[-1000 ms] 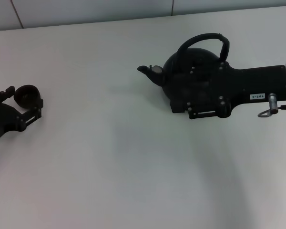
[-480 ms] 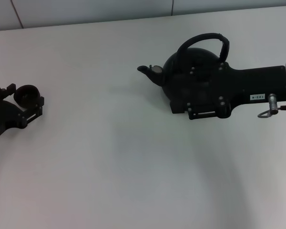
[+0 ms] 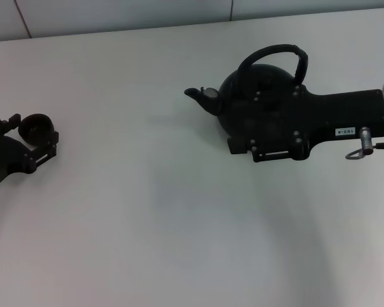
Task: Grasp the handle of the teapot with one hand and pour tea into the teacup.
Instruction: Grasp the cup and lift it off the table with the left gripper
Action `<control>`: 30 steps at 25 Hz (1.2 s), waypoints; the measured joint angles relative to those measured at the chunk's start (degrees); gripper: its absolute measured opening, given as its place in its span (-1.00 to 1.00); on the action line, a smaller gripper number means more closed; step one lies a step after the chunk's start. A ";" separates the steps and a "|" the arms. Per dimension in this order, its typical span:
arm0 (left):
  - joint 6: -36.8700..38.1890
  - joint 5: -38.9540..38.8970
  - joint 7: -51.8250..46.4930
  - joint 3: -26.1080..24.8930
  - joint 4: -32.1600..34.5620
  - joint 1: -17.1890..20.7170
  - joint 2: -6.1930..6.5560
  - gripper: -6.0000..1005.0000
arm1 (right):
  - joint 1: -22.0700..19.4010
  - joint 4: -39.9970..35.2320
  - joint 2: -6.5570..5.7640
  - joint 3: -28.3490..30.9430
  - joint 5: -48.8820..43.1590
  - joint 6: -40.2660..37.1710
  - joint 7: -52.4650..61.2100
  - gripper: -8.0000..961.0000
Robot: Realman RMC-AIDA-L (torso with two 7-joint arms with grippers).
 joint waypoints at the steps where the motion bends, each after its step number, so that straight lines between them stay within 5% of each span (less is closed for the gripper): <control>1: -0.16 0.01 0.00 -0.01 -0.01 -0.03 0.00 0.66 | 0.00 0.00 0.00 0.00 0.00 0.00 0.00 0.46; 14: -1.69 0.06 0.00 0.00 -0.61 -0.76 -0.09 0.65 | 0.09 -0.02 0.00 -0.07 0.00 0.16 0.00 0.46; 28: -1.70 0.01 -0.03 0.00 -0.28 -0.98 -0.02 0.47 | 0.09 -0.01 0.00 -0.07 0.54 0.29 0.00 0.46; 30: -1.71 -0.01 -0.04 0.00 -0.24 -0.98 -0.01 0.29 | 0.10 -0.01 0.00 -0.07 0.55 0.29 0.00 0.46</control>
